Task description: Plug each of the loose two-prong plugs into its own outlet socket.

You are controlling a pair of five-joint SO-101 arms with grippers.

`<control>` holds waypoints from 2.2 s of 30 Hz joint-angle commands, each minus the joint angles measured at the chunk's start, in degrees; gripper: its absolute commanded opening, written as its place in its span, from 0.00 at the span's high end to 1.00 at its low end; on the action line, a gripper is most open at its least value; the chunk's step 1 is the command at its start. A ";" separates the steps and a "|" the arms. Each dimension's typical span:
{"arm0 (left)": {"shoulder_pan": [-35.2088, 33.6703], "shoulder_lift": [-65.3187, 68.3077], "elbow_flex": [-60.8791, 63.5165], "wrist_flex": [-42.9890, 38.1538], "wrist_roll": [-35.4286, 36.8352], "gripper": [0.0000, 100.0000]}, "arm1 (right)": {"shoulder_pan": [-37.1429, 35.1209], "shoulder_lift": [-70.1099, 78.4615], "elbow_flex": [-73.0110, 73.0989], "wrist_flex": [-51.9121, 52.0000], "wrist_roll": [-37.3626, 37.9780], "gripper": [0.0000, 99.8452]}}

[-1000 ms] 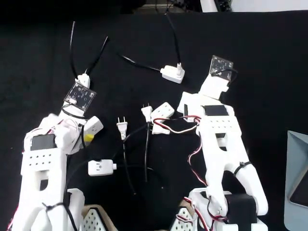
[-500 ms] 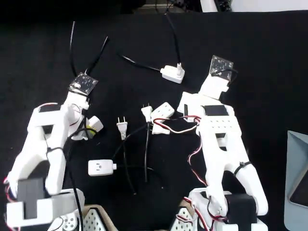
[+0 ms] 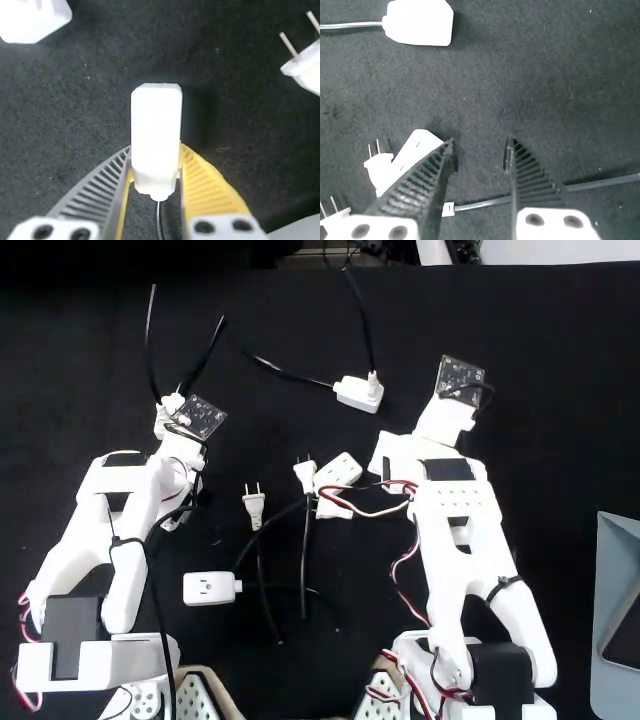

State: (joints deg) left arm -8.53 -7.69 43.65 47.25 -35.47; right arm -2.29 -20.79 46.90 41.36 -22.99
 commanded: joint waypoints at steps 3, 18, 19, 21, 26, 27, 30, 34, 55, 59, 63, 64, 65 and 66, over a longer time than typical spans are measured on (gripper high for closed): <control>-0.22 -3.25 -1.27 -1.14 -0.26 0.97 | -0.70 -1.80 -0.13 -0.79 -0.35 0.85; -2.07 -40.18 19.82 -5.71 -18.99 0.97 | -0.70 -1.80 -0.13 -0.79 -0.35 0.85; -3.03 -41.85 20.35 -7.47 -19.60 0.97 | -0.70 -1.80 -0.13 -0.79 -0.35 0.85; -5.67 -44.66 20.35 -9.93 -20.13 0.97 | -0.70 -1.80 -0.13 -0.79 -0.35 0.85; -9.54 -50.55 20.79 -12.04 -24.18 0.97 | -0.70 -1.80 -0.13 -0.79 -0.35 0.85; -10.15 -51.43 20.88 -11.96 -25.49 0.97 | -0.70 -1.80 -0.13 -0.79 -0.35 0.85; -11.12 -53.54 22.64 -12.04 -28.13 0.97 | -0.70 -1.80 -0.13 -0.79 -0.35 0.85; -10.42 -55.91 28.26 -11.60 -31.56 0.97 | -0.70 -1.80 -0.13 -0.79 -0.35 0.85; -6.37 -69.98 32.13 5.63 -14.86 0.74 | -0.70 -1.80 -0.13 -0.79 -0.35 0.85; -6.73 -72.62 26.95 6.59 -9.23 0.74 | -0.70 -1.80 -0.13 -0.79 -0.35 0.85; -8.57 -71.03 26.51 2.37 -8.26 0.77 | -0.70 -1.80 -0.13 -0.79 -0.26 0.85; -9.54 -70.15 27.21 -0.35 -8.26 0.78 | -0.70 -1.80 -0.13 -0.79 -0.26 0.85; -10.68 -68.92 27.91 -2.99 -8.44 0.80 | -0.70 -1.80 -0.13 -0.79 -0.26 0.85; -11.74 -67.43 28.53 -5.36 -8.53 0.80 | -0.70 -1.80 -0.13 -0.79 -0.26 0.85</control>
State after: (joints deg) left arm -16.79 -78.55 73.80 50.42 -44.44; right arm -2.29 -20.79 46.90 41.36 -22.99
